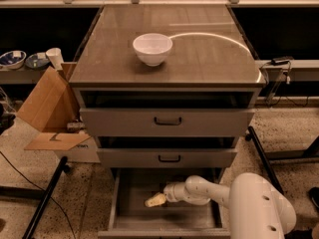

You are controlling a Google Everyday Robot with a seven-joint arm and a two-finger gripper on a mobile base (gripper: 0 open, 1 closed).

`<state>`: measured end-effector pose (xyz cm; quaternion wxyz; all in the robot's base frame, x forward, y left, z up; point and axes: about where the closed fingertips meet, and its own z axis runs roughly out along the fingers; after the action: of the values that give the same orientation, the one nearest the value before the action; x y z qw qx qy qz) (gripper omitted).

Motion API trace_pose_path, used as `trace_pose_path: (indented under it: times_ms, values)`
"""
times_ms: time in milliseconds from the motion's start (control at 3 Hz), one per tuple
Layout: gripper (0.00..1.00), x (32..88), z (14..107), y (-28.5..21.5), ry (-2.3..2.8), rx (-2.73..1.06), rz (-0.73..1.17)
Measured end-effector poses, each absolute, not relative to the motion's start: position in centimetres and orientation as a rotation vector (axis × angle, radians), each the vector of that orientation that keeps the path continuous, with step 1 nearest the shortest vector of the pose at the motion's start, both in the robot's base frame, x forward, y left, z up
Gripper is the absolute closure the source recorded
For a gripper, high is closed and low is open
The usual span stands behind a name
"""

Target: Pick water bottle from bottom drawer and place on counter

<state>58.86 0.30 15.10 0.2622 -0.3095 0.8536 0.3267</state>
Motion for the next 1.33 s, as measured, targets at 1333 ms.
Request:
trace_pose_path:
  times_ms: [1333]
  values:
    - [0.0,57.6,17.2,-4.1,2.373,-0.847,0.696]
